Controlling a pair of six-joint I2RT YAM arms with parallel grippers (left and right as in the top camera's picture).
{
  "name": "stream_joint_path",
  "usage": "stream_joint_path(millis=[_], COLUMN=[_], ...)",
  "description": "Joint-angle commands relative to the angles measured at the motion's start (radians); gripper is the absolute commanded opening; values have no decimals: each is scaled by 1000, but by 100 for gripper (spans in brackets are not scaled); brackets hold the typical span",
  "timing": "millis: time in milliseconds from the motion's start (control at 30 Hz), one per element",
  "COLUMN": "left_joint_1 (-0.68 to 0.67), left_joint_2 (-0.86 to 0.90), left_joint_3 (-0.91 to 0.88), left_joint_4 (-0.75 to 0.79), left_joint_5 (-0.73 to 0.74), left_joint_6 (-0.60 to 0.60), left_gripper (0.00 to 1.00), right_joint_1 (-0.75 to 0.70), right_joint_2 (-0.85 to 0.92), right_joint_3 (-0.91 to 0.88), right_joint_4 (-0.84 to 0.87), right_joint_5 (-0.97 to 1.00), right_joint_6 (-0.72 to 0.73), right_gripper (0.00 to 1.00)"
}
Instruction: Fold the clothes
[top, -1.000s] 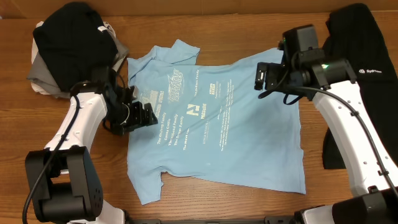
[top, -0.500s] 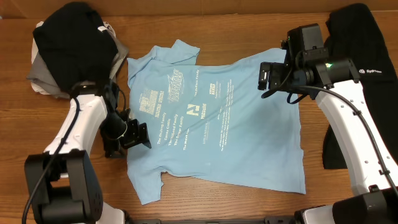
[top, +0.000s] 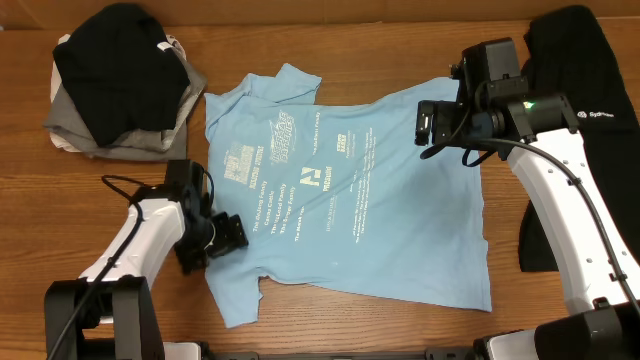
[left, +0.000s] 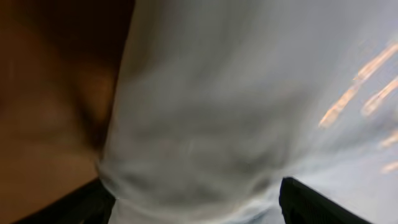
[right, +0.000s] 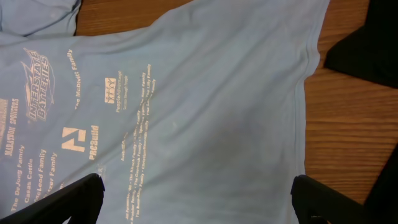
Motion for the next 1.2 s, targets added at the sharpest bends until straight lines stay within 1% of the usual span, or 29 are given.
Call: stream_joint_path(millis=[0,100,233,467,567,733,867,900,933,967,1000,1033,1067,1167], left_joint_1=[0,13,45,58,58,58,58,58,58,58,58,58,58,57], left_joint_2=[-12,-9,-2,0,5,60,129,143,154,164,165,165,165,165], left_joint_3=[-3,-3,-3,-3,-4,-20,-31,-31,-31,-31,-31,-31,-29,-19], left_joint_4=[92,184,264,311,312,340,371,375,379,386,390,394,395,396], left_joint_5=[16,8,9,9,12,63,100,107,119,148,164,179,198,253], left_joint_6=[-25,-19,-2,59,63,62,58,54,54,54,54,54,54,56], left_gripper=[88,90,91,91,89,70,57,55,50,34,22,11,4,4], right_joint_1=[-2,-2,-2,-2,-2,-2,-1,-1,-1,-1,-1,-1,-1,-1], right_joint_2=[-13,-13,-13,-13,-13,-13,-13,-13,-13,-13,-13,-13,-13,-13], right_joint_3=[-9,-10,-10,-10,-10,-10,-10,-10,-10,-10,-10,-10,-10,-10], right_joint_4=[3,2,-8,-32,-39,-38,-39,-38,-38,-38,-38,-37,-37,-37], right_joint_5=[7,7,7,7,7,6,7,7,7,7,7,7,7,7], right_joint_6=[-5,-5,-4,-4,1,31,31,31,31,31,31,31,31,31], right_gripper=[100,100,100,100,100,100,100,100,100,100,100,100,100,100])
